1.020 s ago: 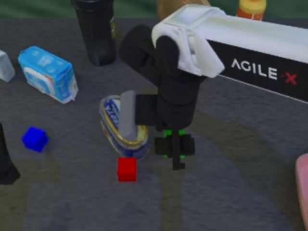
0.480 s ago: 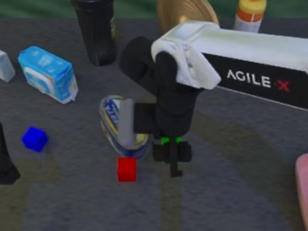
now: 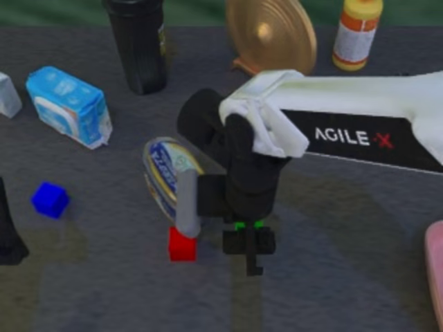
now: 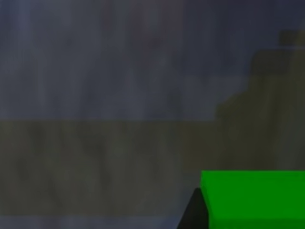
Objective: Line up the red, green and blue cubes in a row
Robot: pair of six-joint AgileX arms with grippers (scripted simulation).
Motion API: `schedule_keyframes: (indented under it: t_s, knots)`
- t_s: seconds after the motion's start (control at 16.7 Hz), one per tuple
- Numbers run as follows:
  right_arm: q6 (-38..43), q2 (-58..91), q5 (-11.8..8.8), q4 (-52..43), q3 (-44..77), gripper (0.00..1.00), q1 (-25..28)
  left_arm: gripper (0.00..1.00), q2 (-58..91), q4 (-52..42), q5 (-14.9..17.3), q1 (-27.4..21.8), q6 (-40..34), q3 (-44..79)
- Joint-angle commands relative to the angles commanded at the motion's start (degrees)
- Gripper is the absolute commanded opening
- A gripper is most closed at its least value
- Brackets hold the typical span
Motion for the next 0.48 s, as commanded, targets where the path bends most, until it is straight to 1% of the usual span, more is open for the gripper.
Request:
schedule_keyframes:
  t_s: [0.06,0.48]
  knots:
    - [0.0,0.0,0.0,0.0,0.0,0.0,0.0,1.0,0.0,0.0,0.0,0.0,0.0,0.0]
    - [0.0,0.0,0.0,0.0,0.0,0.53,0.0,1.0,0.0,0.0,0.0,0.0,0.0,0.0]
